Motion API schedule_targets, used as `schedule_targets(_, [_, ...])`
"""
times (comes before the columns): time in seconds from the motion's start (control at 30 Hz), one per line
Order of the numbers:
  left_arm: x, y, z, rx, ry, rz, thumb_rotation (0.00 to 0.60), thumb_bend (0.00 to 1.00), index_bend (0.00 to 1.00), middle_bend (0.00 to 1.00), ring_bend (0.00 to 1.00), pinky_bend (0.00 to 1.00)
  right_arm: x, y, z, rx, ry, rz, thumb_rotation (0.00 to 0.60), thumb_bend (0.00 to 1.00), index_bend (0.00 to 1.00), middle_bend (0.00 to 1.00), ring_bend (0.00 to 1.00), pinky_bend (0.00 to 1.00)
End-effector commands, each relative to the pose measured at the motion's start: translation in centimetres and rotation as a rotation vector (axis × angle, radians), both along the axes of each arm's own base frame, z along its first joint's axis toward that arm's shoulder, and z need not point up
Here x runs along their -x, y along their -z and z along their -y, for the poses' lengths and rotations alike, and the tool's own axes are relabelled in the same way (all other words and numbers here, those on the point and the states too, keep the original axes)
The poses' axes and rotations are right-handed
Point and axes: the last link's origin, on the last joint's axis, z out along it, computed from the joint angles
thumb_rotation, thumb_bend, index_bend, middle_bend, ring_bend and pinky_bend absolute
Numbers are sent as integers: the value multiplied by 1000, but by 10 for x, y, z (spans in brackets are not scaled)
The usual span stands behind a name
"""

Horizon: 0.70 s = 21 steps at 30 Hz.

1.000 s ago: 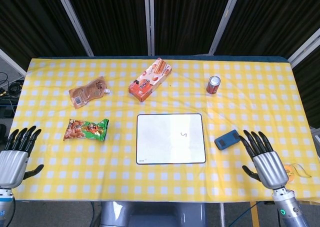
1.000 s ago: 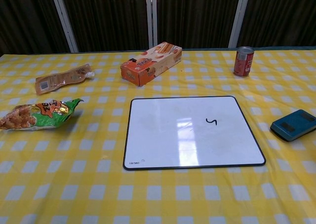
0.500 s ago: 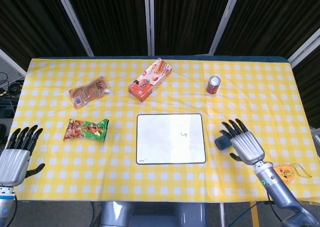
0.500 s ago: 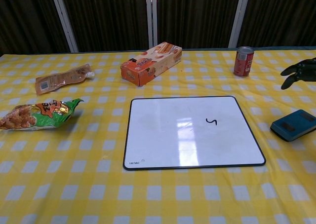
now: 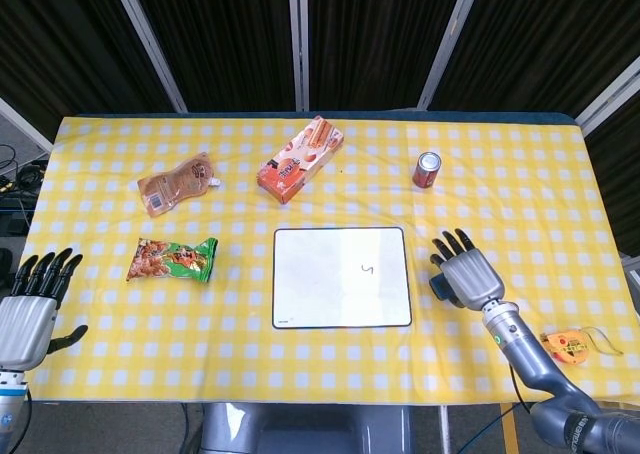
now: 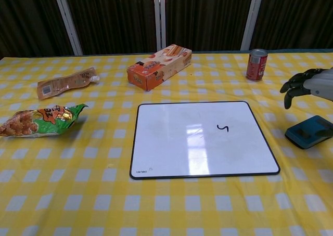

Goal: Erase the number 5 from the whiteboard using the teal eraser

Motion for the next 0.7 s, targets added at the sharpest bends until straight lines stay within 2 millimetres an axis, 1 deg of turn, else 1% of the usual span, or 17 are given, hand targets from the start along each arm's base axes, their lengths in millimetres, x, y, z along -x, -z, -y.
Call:
schedule_targets(0.03, [0,1,0,1,1,-1,600,126,0,0,0,0,3,4,0,-6,9,-12,600,108,338,124,0,41])
schedule_targets(0.1, [-1,1,0,2,2,-3,600,126,0,0,0,0,6,5,0,-9,19,-18,600,107,330,122,0,36])
schedule_targets(0.23, [-1,2,-1,5,-1,-6,600,126,0,0,0,0,8,5,1,-10,32,-21,600,105,266,106,0,22])
schedule_targets(0.3, [-1,3,-1,6,-1,-8,600,126,0,0,0,0,8,5,2,-8,36,-21,600,105,251,101,0,20])
schedule_targets(0.5, [0,3,-1,9,-2,-12,600,125,0,0,0,0,15,8,4,-10,52,-38,600,104,255,102,0,20])
schedule_targets(0.7, [0,4,-2,10,-3,-13,600,125,0,0,0,0,24,11,6,-9,73,-45,600,105,303,117,0,20])
